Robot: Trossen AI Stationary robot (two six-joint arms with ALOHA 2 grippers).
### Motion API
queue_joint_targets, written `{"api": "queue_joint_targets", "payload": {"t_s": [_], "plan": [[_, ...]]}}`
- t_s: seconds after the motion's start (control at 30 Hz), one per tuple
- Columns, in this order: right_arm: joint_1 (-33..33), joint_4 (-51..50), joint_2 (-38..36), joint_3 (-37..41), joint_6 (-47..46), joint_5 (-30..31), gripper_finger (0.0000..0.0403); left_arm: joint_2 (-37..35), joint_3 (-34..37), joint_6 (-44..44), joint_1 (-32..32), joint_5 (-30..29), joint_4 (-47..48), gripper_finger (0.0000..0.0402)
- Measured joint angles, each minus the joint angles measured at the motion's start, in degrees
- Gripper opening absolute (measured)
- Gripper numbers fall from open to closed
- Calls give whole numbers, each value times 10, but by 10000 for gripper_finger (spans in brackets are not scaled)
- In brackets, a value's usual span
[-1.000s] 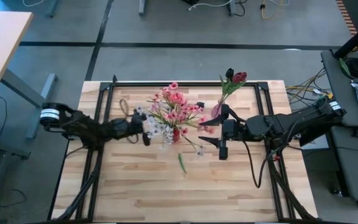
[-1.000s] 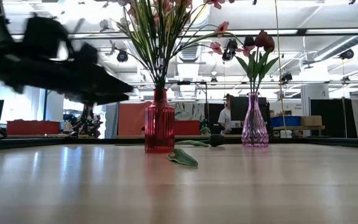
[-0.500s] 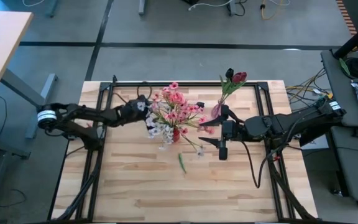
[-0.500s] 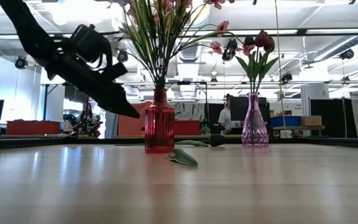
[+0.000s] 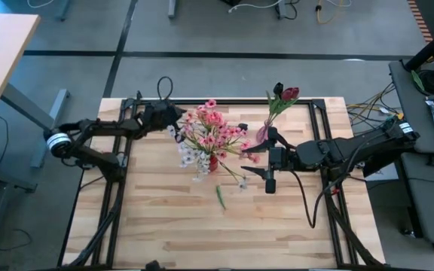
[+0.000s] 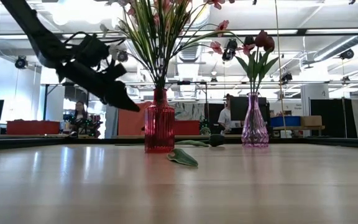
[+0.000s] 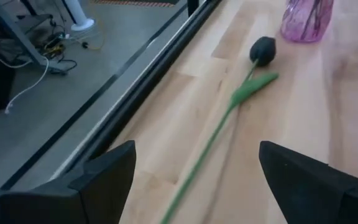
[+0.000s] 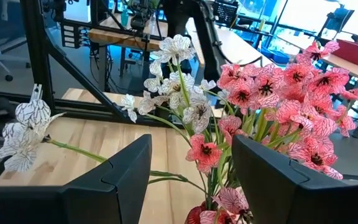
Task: Sort flowers into vase by color
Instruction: Put the black tulip into the violet vase
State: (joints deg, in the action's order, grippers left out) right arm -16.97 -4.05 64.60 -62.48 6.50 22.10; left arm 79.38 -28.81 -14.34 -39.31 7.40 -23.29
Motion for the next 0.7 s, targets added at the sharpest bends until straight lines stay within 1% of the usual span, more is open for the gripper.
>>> {"api": "queue_joint_targets", "payload": {"t_s": [0.1,0.2,0.37,0.43,0.5,0.57,0.63,0.7], "plan": [[0,0,0,0,0,0,215,29,-24,-33,-21,11,16,322],[0,-1,0,0,-5,0,215,74,-42,-58,-38,18,18,322],[0,-1,0,0,-5,0,215,162,-84,-90,-50,79,25,322],[0,-1,0,0,-5,0,215,194,-109,-105,-50,87,41,320],[0,-1,0,0,-5,0,215,224,-137,-116,-50,87,63,315],[0,-1,0,0,-5,0,215,246,-169,-120,-50,90,112,312],[0,-1,0,0,-9,0,215,254,-197,-131,-50,92,169,311],[0,-1,0,0,-10,1,215,260,-218,-126,-50,81,189,311]]}}
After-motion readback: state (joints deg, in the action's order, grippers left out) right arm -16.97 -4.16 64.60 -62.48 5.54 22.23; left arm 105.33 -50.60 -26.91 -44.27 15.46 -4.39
